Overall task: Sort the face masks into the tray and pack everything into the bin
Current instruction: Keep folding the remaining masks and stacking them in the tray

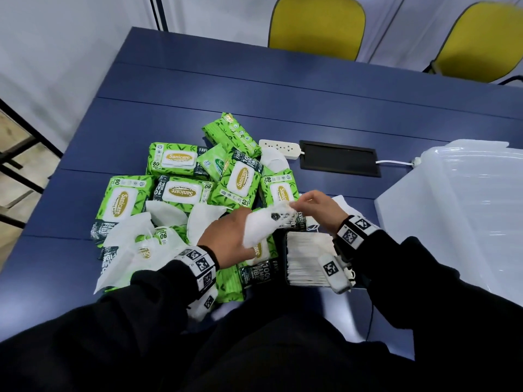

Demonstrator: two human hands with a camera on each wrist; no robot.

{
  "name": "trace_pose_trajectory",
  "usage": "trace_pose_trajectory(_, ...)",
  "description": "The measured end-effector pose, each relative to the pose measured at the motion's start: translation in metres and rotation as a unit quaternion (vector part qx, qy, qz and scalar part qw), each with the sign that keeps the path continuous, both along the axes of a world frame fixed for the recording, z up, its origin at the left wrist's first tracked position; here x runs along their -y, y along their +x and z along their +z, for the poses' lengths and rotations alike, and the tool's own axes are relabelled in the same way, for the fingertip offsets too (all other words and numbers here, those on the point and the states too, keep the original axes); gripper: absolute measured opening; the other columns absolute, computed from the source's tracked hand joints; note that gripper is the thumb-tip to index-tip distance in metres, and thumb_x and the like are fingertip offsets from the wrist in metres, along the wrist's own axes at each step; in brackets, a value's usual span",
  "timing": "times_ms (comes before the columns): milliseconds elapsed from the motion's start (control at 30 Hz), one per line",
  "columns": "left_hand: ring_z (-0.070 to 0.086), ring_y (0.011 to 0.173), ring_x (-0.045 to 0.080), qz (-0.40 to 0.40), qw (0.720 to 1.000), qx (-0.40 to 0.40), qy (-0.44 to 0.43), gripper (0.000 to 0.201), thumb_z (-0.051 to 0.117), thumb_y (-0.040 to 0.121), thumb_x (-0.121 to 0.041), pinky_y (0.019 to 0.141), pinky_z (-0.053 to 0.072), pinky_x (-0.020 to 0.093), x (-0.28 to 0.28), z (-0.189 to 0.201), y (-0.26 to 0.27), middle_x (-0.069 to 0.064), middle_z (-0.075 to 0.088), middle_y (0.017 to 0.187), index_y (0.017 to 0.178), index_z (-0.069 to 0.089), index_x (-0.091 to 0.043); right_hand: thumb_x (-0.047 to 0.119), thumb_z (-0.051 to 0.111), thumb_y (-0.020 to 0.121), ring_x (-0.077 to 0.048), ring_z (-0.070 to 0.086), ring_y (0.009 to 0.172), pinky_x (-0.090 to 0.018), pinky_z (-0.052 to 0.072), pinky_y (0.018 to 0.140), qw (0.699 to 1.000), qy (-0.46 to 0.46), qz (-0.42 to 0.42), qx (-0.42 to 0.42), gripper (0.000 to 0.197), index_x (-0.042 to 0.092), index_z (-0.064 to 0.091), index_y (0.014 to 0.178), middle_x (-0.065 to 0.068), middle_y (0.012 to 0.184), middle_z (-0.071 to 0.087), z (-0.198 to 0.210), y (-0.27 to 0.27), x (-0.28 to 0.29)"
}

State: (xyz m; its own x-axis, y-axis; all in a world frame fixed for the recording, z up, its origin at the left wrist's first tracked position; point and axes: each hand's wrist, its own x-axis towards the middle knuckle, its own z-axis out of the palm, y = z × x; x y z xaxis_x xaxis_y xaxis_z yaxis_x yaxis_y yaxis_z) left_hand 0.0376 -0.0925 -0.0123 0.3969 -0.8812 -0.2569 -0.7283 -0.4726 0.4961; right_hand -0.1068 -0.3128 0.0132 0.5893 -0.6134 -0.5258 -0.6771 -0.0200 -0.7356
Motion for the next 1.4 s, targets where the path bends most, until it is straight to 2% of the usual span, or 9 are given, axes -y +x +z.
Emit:
trace_pose_trajectory(100, 0.059, 0.088, 0.026, 0.066, 0.994, -0.072, -0.048, 0.083, 0.082, 0.070, -0.041, 0.063, 0.041, 0.033, 0.001, 0.014, 0.011, 0.001, 0.059, 0.109, 0.135, 0.035, -0.022, 0.071, 0.068, 0.075, -0.036, 0.062, 0.113, -0.030, 0.046, 0.079, 0.998, -0.009, -0.031, 0.057, 0.080, 0.000, 0.065, 0.112, -0.021, 0.124, 0.066, 0.022, -0.006, -0.004)
trace_pose_trajectory(233, 0.059, 0.089, 0.013, 0.109, 0.967, -0.207, -0.102, 0.075, 0.086, 0.075, -0.029, 0.063, 0.042, 0.019, 0.008, 0.034, 0.015, -0.010, 0.057, 0.105, 0.133, 0.038, -0.024, 0.073, 0.071, 0.060, -0.022, 0.066, 0.107, -0.036, 0.046, 0.091, 0.982, 0.173, -0.014, 0.073, 0.073, 0.019, 0.072, 0.109, 0.003, 0.109, 0.073, 0.048, -0.006, -0.038)
trace_pose_trajectory(433, 0.068, 0.100, 0.002, 0.118, 0.906, -0.377, -0.150, 0.066, 0.076, 0.074, -0.010, 0.080, 0.055, 0.019, 0.013, 0.044, -0.017, -0.004, 0.070, 0.113, 0.134, 0.050, -0.023, 0.028, 0.075, 0.085, -0.021, 0.071, 0.097, -0.038, 0.057, 0.080, 0.943, 0.250, -0.063, 0.212, 0.039, 0.022, 0.065, 0.122, -0.003, 0.106, 0.074, 0.043, 0.029, -0.108)
trace_pose_trajectory(667, 0.060, 0.113, 0.007, 0.111, 0.923, -0.340, -0.144, 0.084, 0.081, 0.068, -0.030, 0.093, 0.050, 0.027, -0.002, 0.041, -0.025, -0.009, 0.059, 0.128, 0.143, 0.041, -0.026, 0.017, 0.056, 0.087, -0.024, 0.066, 0.074, -0.029, 0.052, 0.067, 0.929, 0.245, -0.219, 0.170, 0.019, 0.005, 0.064, 0.099, -0.012, 0.084, 0.067, 0.043, 0.038, -0.118)
trace_pose_trajectory(800, 0.057, 0.113, 0.007, 0.061, 0.932, -0.332, -0.134, 0.081, 0.087, 0.066, -0.028, 0.092, 0.047, 0.015, -0.010, 0.035, -0.022, -0.013, 0.056, 0.127, 0.133, 0.043, -0.039, 0.021, 0.050, 0.096, -0.031, 0.063, 0.076, -0.039, 0.053, 0.079, 0.883, 0.322, -0.304, 0.153, 0.021, 0.004, 0.061, 0.091, -0.017, 0.080, 0.068, 0.044, 0.039, -0.111)
trace_pose_trajectory(933, 0.049, 0.126, 0.019, 0.029, 0.955, -0.284, -0.081, 0.111, 0.082, 0.051, -0.046, 0.108, 0.046, 0.043, -0.013, 0.024, -0.024, -0.002, 0.046, 0.142, 0.150, 0.033, -0.037, 0.018, 0.047, 0.088, -0.032, 0.067, 0.082, -0.040, 0.049, 0.093, 0.870, 0.305, -0.355, 0.157, 0.021, 0.009, 0.067, 0.084, -0.015, 0.082, 0.077, 0.039, 0.040, -0.112)
trace_pose_trajectory(1133, 0.052, 0.129, 0.016, 0.050, 0.944, -0.317, -0.076, 0.121, 0.084, 0.057, -0.046, 0.106, 0.045, 0.036, -0.018, 0.020, -0.030, -0.006, 0.049, 0.145, 0.157, 0.018, -0.035, 0.025, 0.058, 0.078, -0.034, 0.064, 0.092, -0.047, 0.043, 0.109, 0.859, 0.317, -0.345, 0.205, 0.019, 0.010, 0.065, 0.088, -0.017, 0.105, 0.076, 0.039, 0.042, -0.107)
trace_pose_trajectory(1233, 0.059, 0.119, 0.018, 0.036, 0.935, -0.347, -0.060, 0.097, 0.082, 0.058, -0.045, 0.103, 0.048, 0.040, -0.018, 0.026, -0.028, -0.005, 0.060, 0.130, 0.144, 0.041, -0.027, 0.033, 0.072, 0.083, -0.027, 0.063, 0.081, -0.039, 0.050, 0.091, 0.888, 0.313, -0.292, 0.168, 0.019, 0.015, 0.078, 0.077, -0.007, 0.105, 0.077, 0.037, 0.038, -0.104)
trace_pose_trajectory(1400, 0.067, 0.101, -0.002, 0.025, 0.903, -0.427, -0.052, 0.054, 0.089, 0.075, -0.014, 0.090, 0.056, 0.025, -0.025, 0.032, -0.026, -0.009, 0.071, 0.109, 0.118, 0.060, -0.028, 0.025, 0.078, 0.080, -0.026, 0.071, 0.072, -0.035, 0.057, 0.064, 0.892, 0.259, -0.336, 0.157, 0.051, -0.001, 0.062, 0.120, -0.014, 0.089, 0.074, 0.030, 0.043, -0.105)
